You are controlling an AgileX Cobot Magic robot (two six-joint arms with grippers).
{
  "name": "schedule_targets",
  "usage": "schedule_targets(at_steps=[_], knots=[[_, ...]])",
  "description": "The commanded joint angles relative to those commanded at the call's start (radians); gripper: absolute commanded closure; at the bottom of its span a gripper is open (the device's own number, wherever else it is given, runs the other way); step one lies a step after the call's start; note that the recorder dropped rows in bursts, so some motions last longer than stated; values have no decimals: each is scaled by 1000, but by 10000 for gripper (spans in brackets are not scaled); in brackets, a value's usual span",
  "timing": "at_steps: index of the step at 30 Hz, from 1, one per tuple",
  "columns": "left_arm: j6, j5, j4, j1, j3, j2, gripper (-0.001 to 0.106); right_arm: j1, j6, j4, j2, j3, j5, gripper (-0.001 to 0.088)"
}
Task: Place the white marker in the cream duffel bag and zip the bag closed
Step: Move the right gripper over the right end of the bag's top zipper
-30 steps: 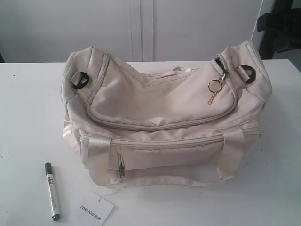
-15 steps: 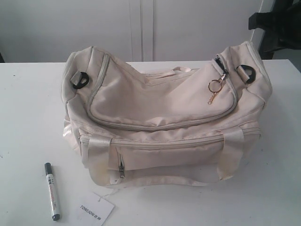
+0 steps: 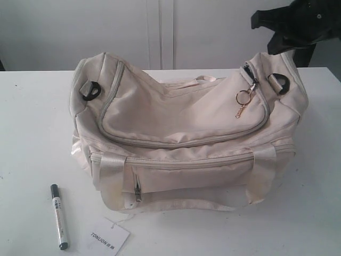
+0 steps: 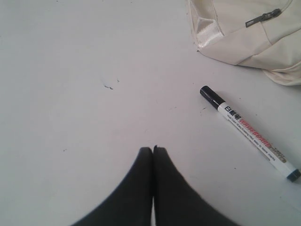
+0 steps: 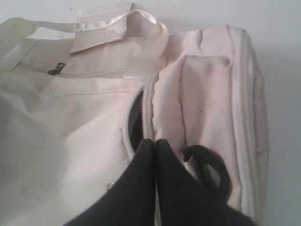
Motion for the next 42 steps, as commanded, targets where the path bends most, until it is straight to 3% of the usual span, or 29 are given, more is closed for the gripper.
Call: schedule_targets(at_steps=[7,15,18,31,42], knots=[[0,0,0,0,0,0,1053,35,0,-10,67,-73,47,868],[0,0,0,0,0,0,1053,82,2,-156,119,-126,77,862],[0,0,0,0,0,0,1053,100,44,-227,128,-126,78,774],[0,0,0,0,0,0,1053,106,117,-233,128,-128,63,424],[0,0,0,0,0,0,1053,106,164,-233,137,-128,10,389]])
